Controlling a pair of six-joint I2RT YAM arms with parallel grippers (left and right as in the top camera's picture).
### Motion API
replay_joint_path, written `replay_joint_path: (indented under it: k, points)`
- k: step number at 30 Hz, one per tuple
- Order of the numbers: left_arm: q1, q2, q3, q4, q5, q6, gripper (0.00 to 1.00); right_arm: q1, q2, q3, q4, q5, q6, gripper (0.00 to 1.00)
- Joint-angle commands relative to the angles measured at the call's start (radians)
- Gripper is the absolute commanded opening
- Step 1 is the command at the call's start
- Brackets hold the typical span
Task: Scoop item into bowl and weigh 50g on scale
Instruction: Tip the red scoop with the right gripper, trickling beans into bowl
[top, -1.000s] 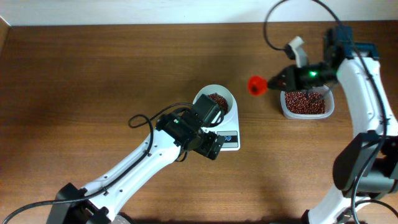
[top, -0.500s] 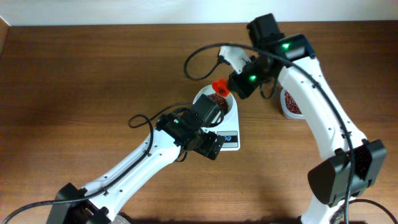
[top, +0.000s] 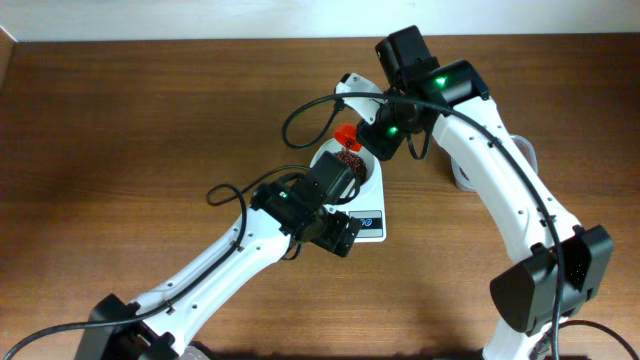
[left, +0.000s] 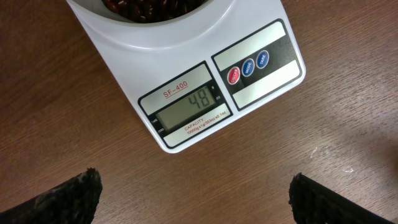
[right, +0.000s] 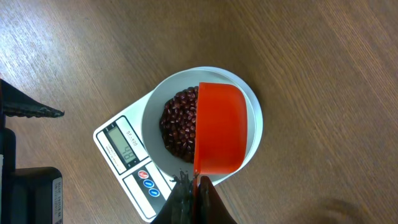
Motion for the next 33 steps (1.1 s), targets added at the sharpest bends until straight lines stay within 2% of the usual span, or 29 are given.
replay_joint_path:
  k: [1, 5, 11, 19, 28, 33]
  points:
    - [-0.001, 0.007, 0.019, 0.0, -0.01, -0.012, 0.98, 0.019, -0.03, 0.019, -0.011, 0.014, -0.012, 0.04]
    - [-0.001, 0.007, 0.019, 0.0, -0.01, -0.012, 0.99, 0.018, -0.03, 0.019, 0.02, 0.039, 0.053, 0.04]
    - [-0.001, 0.007, 0.019, 0.0, -0.01, -0.012, 0.99, 0.02, -0.03, 0.019, 0.014, 0.026, 0.048, 0.04]
    - [-0.001, 0.007, 0.019, 0.0, -0.01, -0.012, 0.99, 0.016, -0.03, 0.019, 0.015, 0.01, 0.134, 0.04]
    - [-0.001, 0.007, 0.019, 0.0, -0.01, -0.012, 0.99, -0.014, -0.03, 0.019, 0.01, -0.088, 0.152, 0.04]
    - [-0.001, 0.007, 0.019, 0.0, -0.01, -0.012, 0.99, -0.075, -0.03, 0.019, 0.0, -0.244, 0.152, 0.04]
